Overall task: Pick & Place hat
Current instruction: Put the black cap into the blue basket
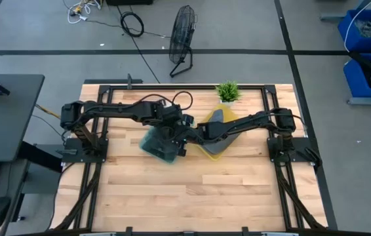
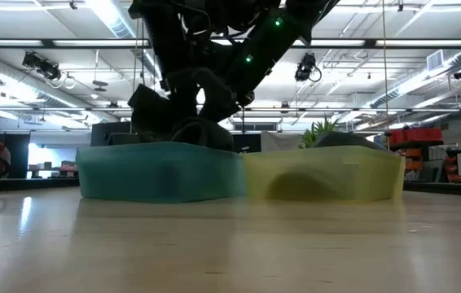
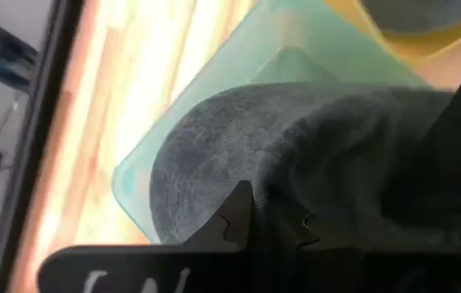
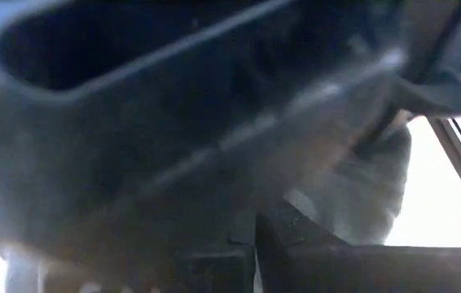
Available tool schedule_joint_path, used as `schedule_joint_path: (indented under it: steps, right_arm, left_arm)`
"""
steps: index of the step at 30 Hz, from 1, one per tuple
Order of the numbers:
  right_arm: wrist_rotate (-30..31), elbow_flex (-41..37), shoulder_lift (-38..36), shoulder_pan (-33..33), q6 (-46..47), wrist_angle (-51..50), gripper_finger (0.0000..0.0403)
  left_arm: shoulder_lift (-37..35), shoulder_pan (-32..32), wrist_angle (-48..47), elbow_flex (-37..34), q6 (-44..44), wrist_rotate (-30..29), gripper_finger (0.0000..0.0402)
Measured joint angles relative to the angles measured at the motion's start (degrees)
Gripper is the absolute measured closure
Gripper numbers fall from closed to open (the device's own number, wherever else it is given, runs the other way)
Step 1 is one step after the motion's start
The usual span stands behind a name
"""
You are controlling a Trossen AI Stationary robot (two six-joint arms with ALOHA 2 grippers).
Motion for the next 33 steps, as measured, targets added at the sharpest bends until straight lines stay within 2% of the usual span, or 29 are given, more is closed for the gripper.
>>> schedule_joint_path:
  steps: [7,13,16,20,27,33]
  right_arm:
    - [0.1,0.0,0.0,0.0,1.0,-4.0,0.0403]
    - [-5.4,0.0,0.5,-0.1,3.3,-4.8,0.0403]
    - [-5.5,0.0,1.8,0.1,4.7,-4.5,0.0403]
    - [-4.6,0.1,3.4,-0.1,3.6,-3.0,0.0403]
    - [-3.8,0.0,1.0,0.0,-2.5,-1.0,0.0397]
    - [-3.9,0.0,-6.6,0.3,-2.8,-9.2,0.0395]
  left_arm:
    - [-0.1,1.4,4.0,-6.6,-6.4,5.0,0.0385]
    - [-0.2,1.4,13.0,-12.1,-5.2,5.2,0.0385]
    - [-0.2,1.5,17.9,-15.0,-4.5,5.4,0.0385]
    - [-0.4,1.7,22.0,-18.7,-7.9,5.3,0.0385]
    - [-3.0,1.3,20.4,-18.7,-8.4,5.4,0.0385]
    - [-11.8,-0.3,17.2,-18.8,-8.3,5.9,0.0385]
